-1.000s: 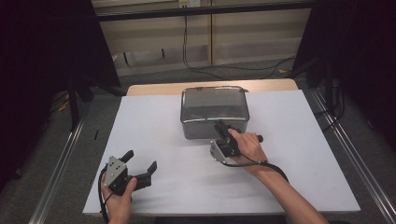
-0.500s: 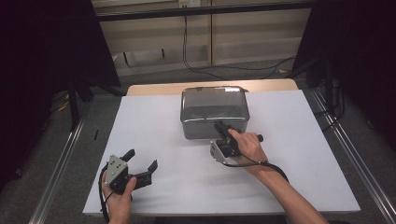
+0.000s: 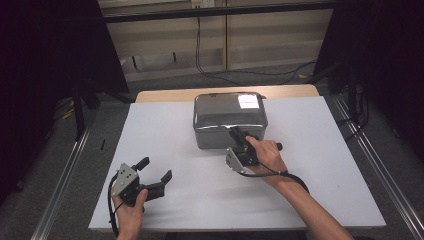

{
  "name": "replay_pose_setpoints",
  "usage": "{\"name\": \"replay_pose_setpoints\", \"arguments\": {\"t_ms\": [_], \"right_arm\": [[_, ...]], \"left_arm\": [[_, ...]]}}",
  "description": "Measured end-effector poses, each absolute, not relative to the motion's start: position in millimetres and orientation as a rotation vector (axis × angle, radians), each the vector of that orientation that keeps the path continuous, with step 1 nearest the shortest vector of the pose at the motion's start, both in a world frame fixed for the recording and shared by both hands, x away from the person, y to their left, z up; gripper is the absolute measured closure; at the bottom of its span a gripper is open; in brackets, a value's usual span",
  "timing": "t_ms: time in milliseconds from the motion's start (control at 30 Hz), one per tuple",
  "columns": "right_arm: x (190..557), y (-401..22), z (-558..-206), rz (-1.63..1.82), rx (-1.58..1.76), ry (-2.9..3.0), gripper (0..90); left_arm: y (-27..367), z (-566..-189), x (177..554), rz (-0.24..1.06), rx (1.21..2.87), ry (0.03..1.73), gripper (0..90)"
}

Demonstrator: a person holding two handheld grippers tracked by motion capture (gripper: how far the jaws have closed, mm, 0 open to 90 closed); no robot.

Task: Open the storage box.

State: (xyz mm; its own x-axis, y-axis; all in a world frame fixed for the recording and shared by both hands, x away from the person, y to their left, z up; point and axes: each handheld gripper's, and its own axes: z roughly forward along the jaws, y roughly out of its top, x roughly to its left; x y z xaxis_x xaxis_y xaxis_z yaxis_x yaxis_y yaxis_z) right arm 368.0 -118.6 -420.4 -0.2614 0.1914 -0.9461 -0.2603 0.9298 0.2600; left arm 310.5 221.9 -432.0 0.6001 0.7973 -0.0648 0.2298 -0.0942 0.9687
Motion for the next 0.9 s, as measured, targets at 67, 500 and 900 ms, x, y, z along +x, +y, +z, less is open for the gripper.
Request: {"name": "replay_pose_setpoints", "arguments": {"t_ms": [67, 500, 900], "right_arm": [[367, -118, -420, 0.427, -0.049, 1.785, 78.5], [368, -118, -417, 0.438, -0.046, 1.770, 78.8], [369, -118, -416, 0.444, -0.043, 1.763, 78.9]], "left_arm": [[221, -432, 314, 0.572, 1.643, 0.867, 6.9], [215, -424, 323, 0.579, 1.570, 0.852, 2.5], [198, -417, 345, 0.598, 1.609, 0.807, 3.1]]}}
